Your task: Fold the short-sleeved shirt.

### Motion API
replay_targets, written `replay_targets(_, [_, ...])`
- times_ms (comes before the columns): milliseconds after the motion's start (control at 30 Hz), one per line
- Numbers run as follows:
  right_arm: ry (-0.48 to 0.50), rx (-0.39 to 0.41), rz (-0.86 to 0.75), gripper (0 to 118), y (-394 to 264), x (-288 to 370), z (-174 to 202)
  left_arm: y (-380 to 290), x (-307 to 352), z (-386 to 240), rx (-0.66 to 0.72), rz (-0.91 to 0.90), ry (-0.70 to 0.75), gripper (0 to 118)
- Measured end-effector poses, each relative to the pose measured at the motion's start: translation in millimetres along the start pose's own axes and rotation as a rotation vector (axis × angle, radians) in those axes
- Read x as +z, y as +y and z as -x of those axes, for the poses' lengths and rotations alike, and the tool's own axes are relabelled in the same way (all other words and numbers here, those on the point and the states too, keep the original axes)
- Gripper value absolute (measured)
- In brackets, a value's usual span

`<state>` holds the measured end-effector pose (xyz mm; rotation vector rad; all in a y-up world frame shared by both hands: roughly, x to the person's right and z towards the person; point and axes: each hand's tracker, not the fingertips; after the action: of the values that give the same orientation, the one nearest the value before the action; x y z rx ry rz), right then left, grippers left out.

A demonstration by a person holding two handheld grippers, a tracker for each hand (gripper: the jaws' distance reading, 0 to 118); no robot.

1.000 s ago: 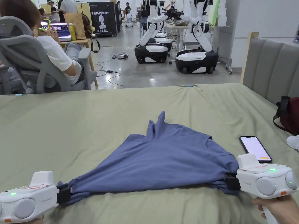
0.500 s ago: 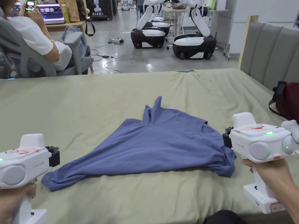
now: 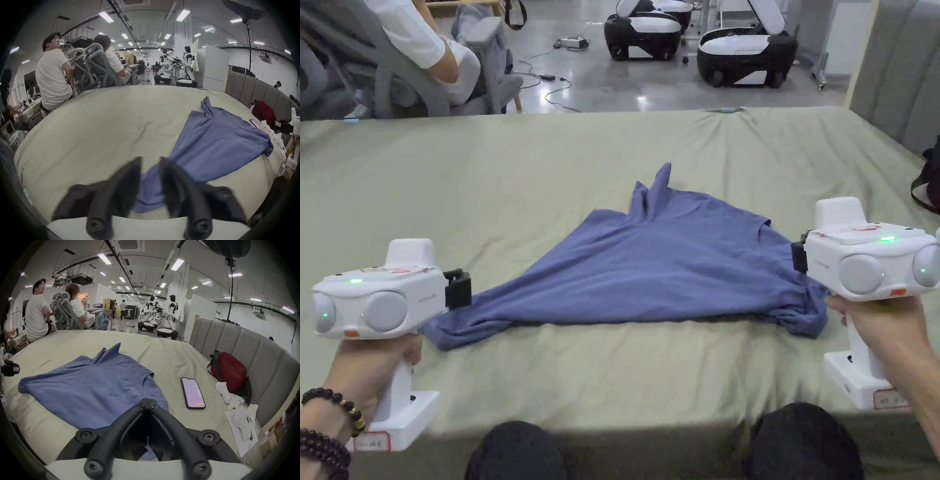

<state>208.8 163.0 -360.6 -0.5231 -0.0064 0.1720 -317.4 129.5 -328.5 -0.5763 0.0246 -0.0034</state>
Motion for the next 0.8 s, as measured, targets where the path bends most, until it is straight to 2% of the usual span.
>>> replay_targets(33, [0.004, 0.005, 0.001, 0, -0.5, 0.5, 1.4, -0.8, -2.6, -0.3, -0.01, 0.009, 0.002, 96])
replay_targets(67, [0.009, 0.015, 0.003, 0, -1.3, 0.9, 3.4, -2.6, -6.4, -0.8, -0.018, 0.02, 0.019, 116])
replay_targets(100, [0.012, 0.024, 0.005, 0, -1.9, 1.2, 4.8, -1.6, -10.1, -0.4, -0.027, 0.037, 0.036, 118])
replay_targets(200, [0.031, 0.026, 0.013, 0, -2.8, 0.7, 6.2, -8.8, -27.7, 3.3, -0.041, 0.108, 0.033, 103])
replay_targets(367, [0.043, 0.03, 0.027, 0, -4.6, -6.5, 6.9, -26.0, -56.3, 3.2, -0.045, 0.279, 0.089, 95])
replay_targets(400, [0.051, 0.033, 0.03, 0, -4.3, -5.0, 6.5, -29.1, -58.1, 4.5, -0.01, 0.265, 0.049, 95])
replay_targets(467, [0.055, 0.041, 0.035, 0, -4.8, -5.3, 7.7, -24.7, -53.0, 7.9, 0.023, 0.254, 0.051, 86])
replay_targets(500, [0.054, 0.048, 0.039, 0, -4.9, -6.4, 8.9, -20.5, -51.8, 8.5, 0.042, 0.243, 0.027, 74])
replay_targets(533, [0.055, 0.05, 0.042, 0, -5.6, -12.0, 8.3, -17.5, -50.8, 8.0, 0.049, 0.228, -0.014, 35])
replay_targets(567, [0.057, 0.051, 0.043, 0, -5.8, -15.1, 8.2, -13.6, -49.5, 5.8, 0.035, 0.195, -0.056, 2])
replay_targets(667, [0.064, 0.048, 0.048, 0, -4.5, -18.0, 8.4, 3.6, -40.5, -10.8, -0.071, 0.18, -0.021, 1])
replay_targets(800, [0.076, 0.074, 0.05, 0, 9.5, -30.6, 10.1, 30.9, -35.0, -23.7, -0.061, 0.12, -0.073, 1])
